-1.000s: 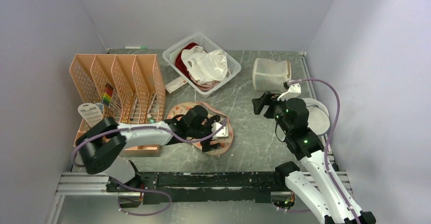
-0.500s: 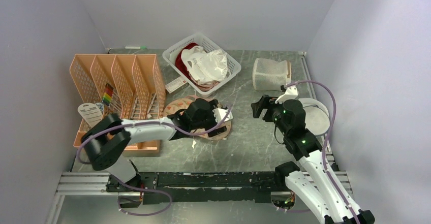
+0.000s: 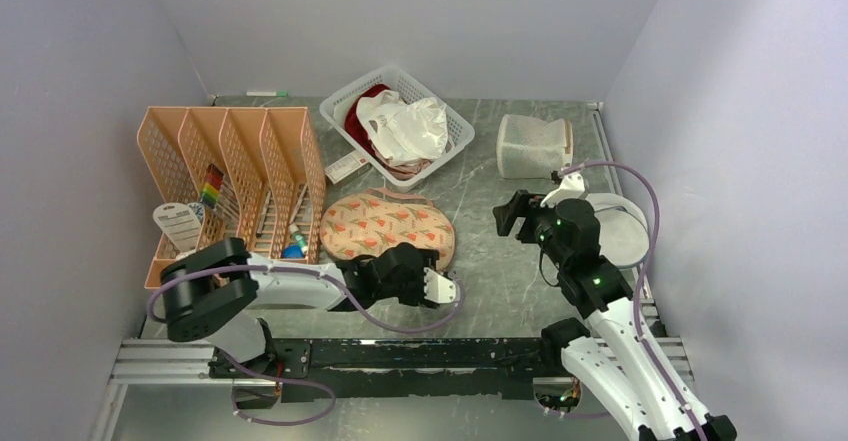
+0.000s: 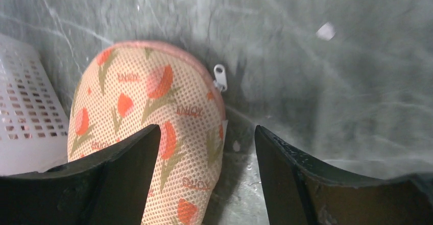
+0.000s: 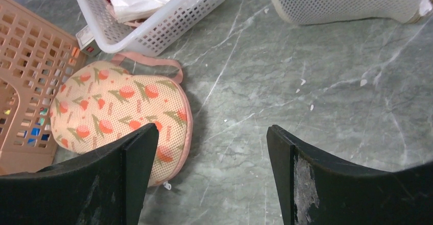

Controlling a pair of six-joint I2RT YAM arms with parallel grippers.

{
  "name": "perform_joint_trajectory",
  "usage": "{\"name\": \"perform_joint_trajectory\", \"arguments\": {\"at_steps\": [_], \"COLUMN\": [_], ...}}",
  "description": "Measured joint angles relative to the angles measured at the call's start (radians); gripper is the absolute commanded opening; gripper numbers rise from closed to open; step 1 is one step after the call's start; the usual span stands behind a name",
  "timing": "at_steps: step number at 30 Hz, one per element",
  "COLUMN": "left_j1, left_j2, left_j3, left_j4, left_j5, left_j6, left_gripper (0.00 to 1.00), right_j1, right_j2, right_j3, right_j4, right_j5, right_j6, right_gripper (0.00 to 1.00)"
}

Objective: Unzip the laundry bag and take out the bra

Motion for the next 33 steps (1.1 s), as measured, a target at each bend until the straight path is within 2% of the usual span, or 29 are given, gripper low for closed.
{"name": "perform_joint_trajectory", "arguments": {"at_steps": [4, 8, 10, 13, 17, 21, 22, 26, 33], "left_j1": [0.003, 0.004, 0.004, 0.004, 0.011, 0.016, 0.018, 0.025, 0.037], "left_j2": [0.079, 0.121, 0.137, 0.144, 0.117, 0.06, 0.048, -0.003, -0.054], "left_j3": [0.0, 0.004, 0.009, 0.01, 0.021, 0.021, 0.021, 0.021, 0.022], "left_j4": [0.027, 0.051, 0.061, 0.064, 0.053, 0.044, 0.042, 0.029, 0.008], "left_j5": [-0.09, -0.116, -0.131, -0.147, -0.148, -0.148, -0.148, -0.147, -0.144], "left_j6": [0.045, 0.061, 0.064, 0.063, 0.058, 0.055, 0.054, 0.046, 0.011], "left_gripper": [0.68, 0.53, 0.4, 0.15, 0.08, 0.07, 0.07, 0.07, 0.07], "right_j1": [0.0, 0.0, 0.0, 0.0, 0.0, 0.0, 0.0, 0.0, 0.031], "right_j2": [0.0, 0.004, 0.012, 0.024, 0.032, 0.054, 0.07, 0.13, 0.194], "right_j3": [-0.017, -0.042, -0.051, -0.071, -0.121, -0.196, -0.217, -0.307, -0.42], "right_j4": [0.001, 0.002, 0.004, 0.016, 0.048, 0.115, 0.146, 0.293, 0.528], "right_j5": [-0.027, -0.051, -0.063, -0.088, -0.13, -0.212, -0.251, -0.43, -0.623], "right_j6": [0.017, 0.033, 0.038, 0.053, 0.076, 0.085, 0.085, 0.089, 0.104], "right_gripper": [0.78, 0.78, 0.78, 0.77, 0.75, 0.67, 0.63, 0.58, 0.58]}}
